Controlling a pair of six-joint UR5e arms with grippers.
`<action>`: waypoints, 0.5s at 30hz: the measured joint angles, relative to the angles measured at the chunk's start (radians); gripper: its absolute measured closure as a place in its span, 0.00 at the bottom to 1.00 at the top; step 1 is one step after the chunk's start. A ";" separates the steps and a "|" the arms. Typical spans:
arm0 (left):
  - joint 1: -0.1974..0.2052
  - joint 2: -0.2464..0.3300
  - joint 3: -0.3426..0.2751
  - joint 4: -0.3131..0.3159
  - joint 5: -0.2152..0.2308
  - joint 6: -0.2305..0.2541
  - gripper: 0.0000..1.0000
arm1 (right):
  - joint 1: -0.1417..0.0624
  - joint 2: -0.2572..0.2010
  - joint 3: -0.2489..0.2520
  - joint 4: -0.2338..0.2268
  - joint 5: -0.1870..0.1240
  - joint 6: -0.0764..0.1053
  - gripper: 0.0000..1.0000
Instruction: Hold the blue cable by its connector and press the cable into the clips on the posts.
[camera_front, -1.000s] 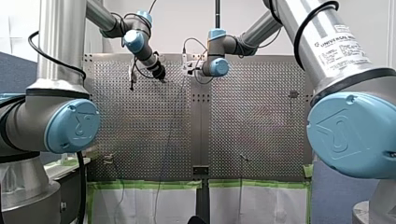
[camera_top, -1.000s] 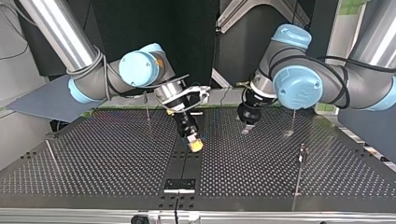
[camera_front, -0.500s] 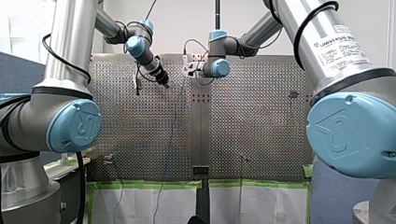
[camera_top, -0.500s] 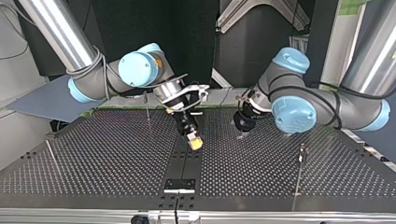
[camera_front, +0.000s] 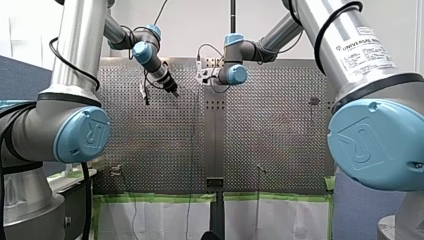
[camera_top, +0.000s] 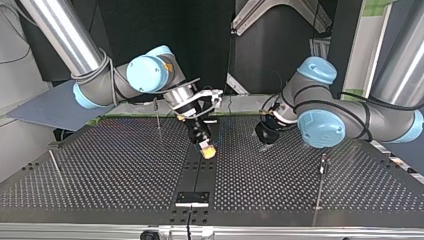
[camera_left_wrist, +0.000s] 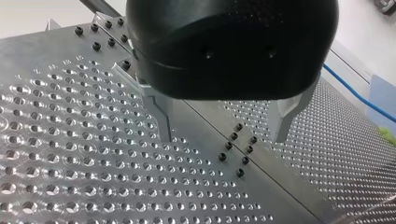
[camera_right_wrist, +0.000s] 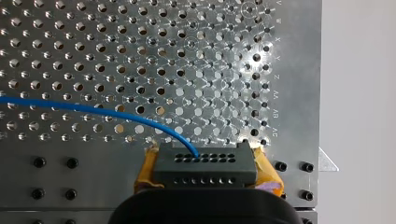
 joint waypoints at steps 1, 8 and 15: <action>0.000 0.000 0.000 -0.002 0.001 0.000 0.00 | 0.000 0.000 0.000 0.000 0.000 0.000 1.00; 0.001 -0.001 0.000 -0.017 0.014 -0.001 0.00 | 0.000 0.000 0.000 0.001 0.000 0.002 1.00; -0.010 -0.042 0.018 -0.040 0.039 0.009 0.00 | -0.003 0.000 0.000 -0.001 0.000 0.002 1.00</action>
